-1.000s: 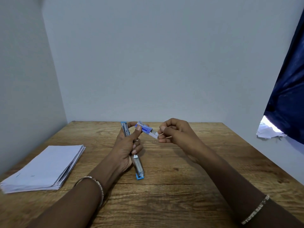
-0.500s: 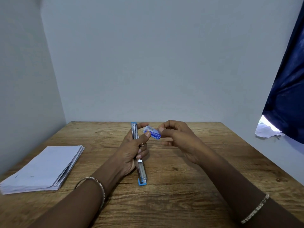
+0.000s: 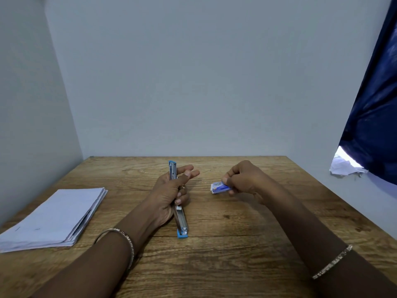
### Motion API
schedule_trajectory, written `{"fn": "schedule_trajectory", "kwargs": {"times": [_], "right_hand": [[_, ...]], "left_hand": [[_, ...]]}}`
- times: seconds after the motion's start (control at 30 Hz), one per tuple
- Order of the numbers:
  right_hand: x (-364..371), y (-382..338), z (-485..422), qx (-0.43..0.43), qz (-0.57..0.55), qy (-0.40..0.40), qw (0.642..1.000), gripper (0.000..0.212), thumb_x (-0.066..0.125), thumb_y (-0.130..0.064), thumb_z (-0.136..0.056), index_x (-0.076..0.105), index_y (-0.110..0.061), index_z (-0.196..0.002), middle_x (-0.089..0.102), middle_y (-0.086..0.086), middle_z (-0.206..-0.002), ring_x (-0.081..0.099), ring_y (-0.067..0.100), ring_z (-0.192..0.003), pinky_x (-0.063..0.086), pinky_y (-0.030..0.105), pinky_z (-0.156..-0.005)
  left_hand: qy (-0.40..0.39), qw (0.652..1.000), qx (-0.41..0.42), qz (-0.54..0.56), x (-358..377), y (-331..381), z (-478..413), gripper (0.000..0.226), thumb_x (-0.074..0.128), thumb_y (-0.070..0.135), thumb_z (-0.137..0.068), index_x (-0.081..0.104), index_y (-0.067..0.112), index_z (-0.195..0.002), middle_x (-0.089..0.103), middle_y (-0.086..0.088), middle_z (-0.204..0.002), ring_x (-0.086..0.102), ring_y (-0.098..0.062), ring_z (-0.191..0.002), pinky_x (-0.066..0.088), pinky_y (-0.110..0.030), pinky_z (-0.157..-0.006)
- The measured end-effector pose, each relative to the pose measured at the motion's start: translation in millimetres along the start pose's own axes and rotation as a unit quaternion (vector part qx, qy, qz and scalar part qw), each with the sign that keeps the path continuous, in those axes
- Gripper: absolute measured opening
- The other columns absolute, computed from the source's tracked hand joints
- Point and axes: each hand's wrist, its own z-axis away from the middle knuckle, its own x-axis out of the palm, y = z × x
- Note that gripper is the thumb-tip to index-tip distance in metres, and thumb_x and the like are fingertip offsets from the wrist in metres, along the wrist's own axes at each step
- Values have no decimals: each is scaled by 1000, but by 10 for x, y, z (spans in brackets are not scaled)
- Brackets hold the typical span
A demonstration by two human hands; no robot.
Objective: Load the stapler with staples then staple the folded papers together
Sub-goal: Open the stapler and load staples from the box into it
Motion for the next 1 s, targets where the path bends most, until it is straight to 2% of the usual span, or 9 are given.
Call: {"fn": "schedule_trajectory", "kwargs": {"times": [0.1,0.17,0.33,0.47,0.57,0.7,0.83,0.9,1.0], "right_hand": [[9,-5,26,1,74,5,997,11,68,-7,-93,73,-6,-83,65,4,-79,59,16,-63,53,29,-63],[2,-19,52,-8,120,3,993,8,68,-10,-93,76,-7,-91,68,3,-86,61,17,-77,47,24,-61],[-3,-66,101,-52,197,58,977,16,62,-10,-92,77,-7,-96,75,8,-98,68,24,-98,52,31,-79],[21,-136,134,-157,47,142,976,11,61,-9,-93,71,-5,-90,75,10,-83,73,23,-77,60,36,-68],[87,-183,215,-210,-85,77,971,5,66,-6,-93,69,-6,-89,76,14,-75,73,16,-57,61,30,-55],[194,-193,239,-273,-97,41,956,1,73,-4,-89,74,-4,-90,76,15,-75,77,26,-64,65,38,-66],[286,-186,271,-294,-114,16,949,6,80,-4,-83,78,-10,-84,78,9,-74,78,17,-65,62,24,-62],[307,-173,277,-299,-120,13,947,7,81,-2,-81,80,-8,-85,79,7,-76,77,10,-64,58,15,-60],[310,-164,272,-288,-101,14,952,14,84,-1,-77,82,-6,-90,81,8,-81,78,13,-71,61,20,-65]], "left_hand": [[12,1000,-8,-1,11,20,11,25,59,17,-98,63,2,-118,79,-12,-101,31,-4,-32,29,-15,-30],[10,1000,-14,13,19,36,15,29,56,27,-100,62,4,-117,76,-10,-81,30,-5,-31,28,-14,-30],[-31,996,-43,67,19,65,22,50,40,48,-103,63,4,-108,65,-12,-66,33,-8,-29,29,-15,-30],[-34,995,-53,79,31,68,32,44,38,41,-103,61,5,-91,70,-17,-75,36,-12,-32,32,-18,-31],[-23,995,-61,80,65,56,35,39,40,37,-102,59,9,-82,71,-15,-74,46,-15,-39,43,-22,-36],[-14,994,-69,81,103,22,43,37,41,38,-103,59,12,-84,75,-18,-89,75,-27,-77,61,-36,-60],[-37,990,-84,109,114,30,54,49,36,38,-105,58,-1,-124,62,-26,-135,67,-34,-118,57,-49,-90],[-50,989,-90,105,132,27,65,60,35,38,-106,44,-8,-142,55,-30,-141,65,-37,-118,54,-52,-94],[-60,988,-98,100,165,24,86,59,36,38,-105,41,-2,-148,52,-29,-145,59,-40,-126,52,-52,-98]]}}
